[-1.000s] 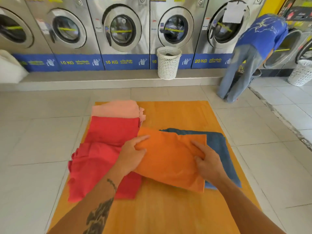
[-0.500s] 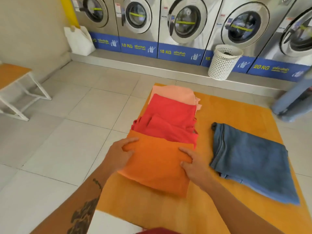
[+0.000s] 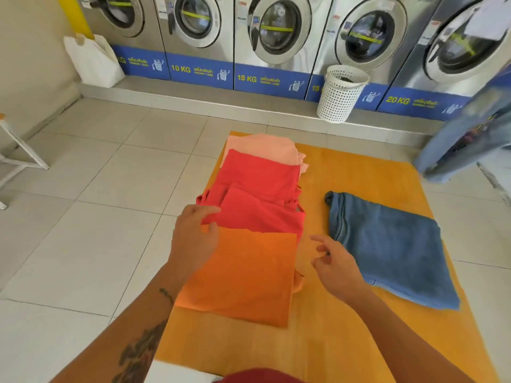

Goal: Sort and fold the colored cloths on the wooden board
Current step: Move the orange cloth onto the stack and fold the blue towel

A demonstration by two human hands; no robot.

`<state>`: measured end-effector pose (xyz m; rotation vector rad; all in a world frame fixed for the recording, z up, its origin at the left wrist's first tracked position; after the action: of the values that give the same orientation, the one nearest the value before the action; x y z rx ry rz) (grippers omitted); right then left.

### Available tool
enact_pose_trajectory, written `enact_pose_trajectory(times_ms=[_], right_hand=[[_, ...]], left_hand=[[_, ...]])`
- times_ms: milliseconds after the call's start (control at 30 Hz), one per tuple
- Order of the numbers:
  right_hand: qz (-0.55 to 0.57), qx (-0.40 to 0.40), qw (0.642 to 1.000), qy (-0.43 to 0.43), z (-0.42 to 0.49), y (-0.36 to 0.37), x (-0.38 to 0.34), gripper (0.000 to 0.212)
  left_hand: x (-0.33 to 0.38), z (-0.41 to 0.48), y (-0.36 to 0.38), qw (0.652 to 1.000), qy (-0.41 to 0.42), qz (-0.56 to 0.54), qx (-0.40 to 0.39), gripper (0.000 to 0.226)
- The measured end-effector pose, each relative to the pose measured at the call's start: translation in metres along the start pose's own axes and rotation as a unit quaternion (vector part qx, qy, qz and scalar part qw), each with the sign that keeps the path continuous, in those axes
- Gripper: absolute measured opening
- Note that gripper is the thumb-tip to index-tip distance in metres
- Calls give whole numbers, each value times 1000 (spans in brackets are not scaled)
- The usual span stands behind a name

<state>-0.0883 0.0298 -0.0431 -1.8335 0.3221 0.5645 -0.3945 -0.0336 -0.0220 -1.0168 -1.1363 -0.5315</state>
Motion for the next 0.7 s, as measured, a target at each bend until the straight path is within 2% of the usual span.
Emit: enact_pose_trajectory(times_ms=[133, 233, 300, 400, 467, 533, 600, 700], right_hand=[[-17, 72, 996, 57, 5, -55, 52, 51], [-54, 110, 985, 122, 11, -93, 100, 54], [-86, 119, 975, 168, 13, -111, 133, 58], [-113, 99, 960, 236, 10, -129, 179, 65], [-85, 69, 959, 260, 8, -133, 204, 68], [-4, 41, 968, 247, 6, -130, 221, 70], [44, 34, 977, 205, 7, -127, 230, 72], [53, 42, 985, 158, 16, -123, 241, 75]], left_hand=[[50, 11, 73, 993, 75, -27, -92, 39], [81, 6, 144, 977, 101, -28, -184, 45], [94, -1, 193, 963, 98, -6, -250, 49], [96, -12, 254, 950, 39, 38, -307, 58], [86, -20, 285, 944, -26, 73, -320, 67], [78, -31, 310, 937, -80, 117, -318, 75], [80, -40, 327, 940, -97, 154, -290, 79], [85, -48, 342, 960, -106, 127, -225, 77]])
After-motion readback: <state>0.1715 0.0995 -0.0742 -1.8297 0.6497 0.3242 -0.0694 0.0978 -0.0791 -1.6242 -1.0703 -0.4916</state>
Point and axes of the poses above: each hand's wrist, its own z-axis towards the middle knuckle, its own y-axis out of the palm, x = y × z, the point moved 4 cm from there along z, towards the middle knuckle, and after that the axes turned 15 degrees about -z, right-handed, at the moved point
